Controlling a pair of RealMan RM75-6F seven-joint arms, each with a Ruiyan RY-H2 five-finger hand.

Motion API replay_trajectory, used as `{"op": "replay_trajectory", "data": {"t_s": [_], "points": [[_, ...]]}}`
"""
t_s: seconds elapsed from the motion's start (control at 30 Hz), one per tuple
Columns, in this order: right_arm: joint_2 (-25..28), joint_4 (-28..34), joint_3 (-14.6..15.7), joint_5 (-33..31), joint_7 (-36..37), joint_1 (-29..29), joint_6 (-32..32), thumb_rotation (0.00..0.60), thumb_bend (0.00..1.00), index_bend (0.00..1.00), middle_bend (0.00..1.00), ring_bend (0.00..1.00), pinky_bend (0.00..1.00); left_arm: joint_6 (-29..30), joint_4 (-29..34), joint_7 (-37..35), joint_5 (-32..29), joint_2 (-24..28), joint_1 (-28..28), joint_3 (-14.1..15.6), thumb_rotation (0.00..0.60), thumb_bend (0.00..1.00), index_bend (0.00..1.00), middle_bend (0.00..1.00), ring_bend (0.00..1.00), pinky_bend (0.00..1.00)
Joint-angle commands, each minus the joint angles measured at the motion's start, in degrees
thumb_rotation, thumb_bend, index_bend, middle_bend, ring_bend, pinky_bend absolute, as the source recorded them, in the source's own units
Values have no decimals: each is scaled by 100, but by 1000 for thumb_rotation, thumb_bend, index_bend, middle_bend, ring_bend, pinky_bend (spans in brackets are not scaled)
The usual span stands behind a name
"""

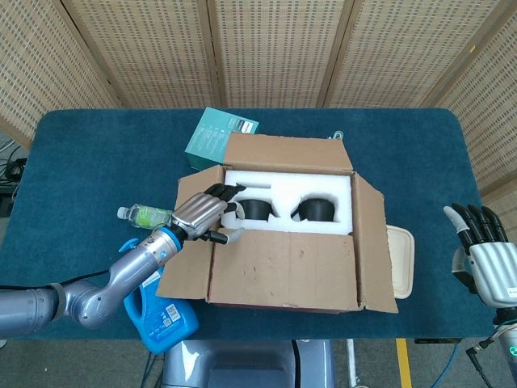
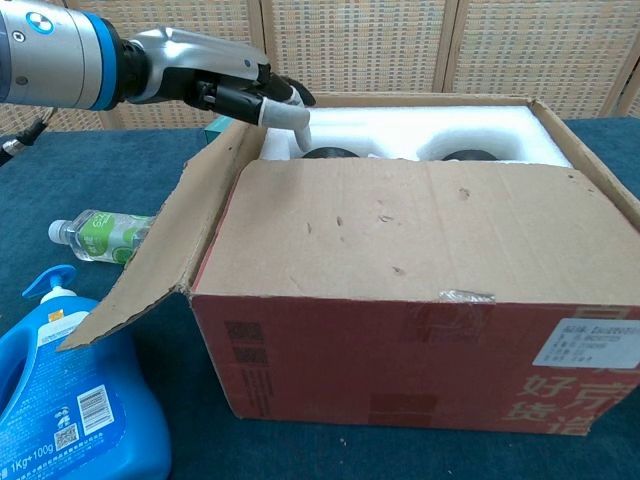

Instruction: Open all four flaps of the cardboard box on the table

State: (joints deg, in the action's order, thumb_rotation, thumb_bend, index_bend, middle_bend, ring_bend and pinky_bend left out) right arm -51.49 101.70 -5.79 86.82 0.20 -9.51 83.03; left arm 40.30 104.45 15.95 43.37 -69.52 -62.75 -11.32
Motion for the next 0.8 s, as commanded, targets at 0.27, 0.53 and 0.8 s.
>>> {"op": "replay_trajectory", "data": {"t_s": [0.27, 0.53, 0.8], "points": [[7, -33, -1, -9, 55, 38, 39, 600, 871, 9, 82, 0, 0, -31, 14, -3, -34, -64, -142, 46, 141, 390, 361, 0, 0, 0], [15, -76, -7, 0, 130, 73, 90, 600, 873, 8, 82, 0, 0, -38, 82, 78, -61, -90, -278, 144, 127, 388, 365, 0, 0, 0], [14, -124, -16, -10, 189, 107, 134, 600, 871, 8, 82, 0, 0, -12, 129, 176, -209, -163, -447, 221, 114, 378, 375, 0, 0, 0]]}}
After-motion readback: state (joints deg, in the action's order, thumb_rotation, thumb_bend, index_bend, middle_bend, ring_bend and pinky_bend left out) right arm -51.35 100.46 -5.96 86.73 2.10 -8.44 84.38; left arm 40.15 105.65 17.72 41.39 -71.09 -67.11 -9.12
